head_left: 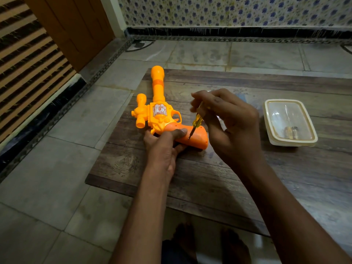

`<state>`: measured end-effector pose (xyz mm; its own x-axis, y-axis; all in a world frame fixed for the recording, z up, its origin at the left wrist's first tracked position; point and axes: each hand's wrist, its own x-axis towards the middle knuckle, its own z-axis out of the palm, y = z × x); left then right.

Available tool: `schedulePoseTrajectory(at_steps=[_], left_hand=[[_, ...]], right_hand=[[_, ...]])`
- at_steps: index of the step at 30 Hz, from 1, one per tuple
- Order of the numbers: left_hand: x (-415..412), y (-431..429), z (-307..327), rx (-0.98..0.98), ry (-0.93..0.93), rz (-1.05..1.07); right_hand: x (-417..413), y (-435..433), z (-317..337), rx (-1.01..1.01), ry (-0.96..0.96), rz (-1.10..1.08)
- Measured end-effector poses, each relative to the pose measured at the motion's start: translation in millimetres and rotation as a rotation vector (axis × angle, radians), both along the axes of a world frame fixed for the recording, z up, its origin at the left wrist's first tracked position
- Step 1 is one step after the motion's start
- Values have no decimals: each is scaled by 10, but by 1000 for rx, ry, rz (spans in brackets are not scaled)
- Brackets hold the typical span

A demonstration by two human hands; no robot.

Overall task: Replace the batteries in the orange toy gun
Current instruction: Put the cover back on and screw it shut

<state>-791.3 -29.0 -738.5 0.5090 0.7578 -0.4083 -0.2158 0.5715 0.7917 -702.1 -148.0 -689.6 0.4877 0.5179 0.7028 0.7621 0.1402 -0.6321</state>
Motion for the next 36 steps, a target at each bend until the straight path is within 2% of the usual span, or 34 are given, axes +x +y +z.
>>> schedulePoseTrajectory(at_steps=[6,12,18,23,30,36], left_hand=[[6,2,-9,1,-4,6],[12,-44,29,-4,3,30],[4,-49,45,-12,-14,19],[9,-44,23,0,2,27],[0,-20,-2,-2,-6,19],[11,-15,-9,-9,3,18]], right_hand=[[-1,7,6,-15,-39,-132],[6,-1,-11,-5,13,-17],[-25,31,9,-4,-37,-112],[-26,14,4,-5,-5,15],[-22,46,7,-4,-63,-110],[-11,14,12,-20,2,38]])
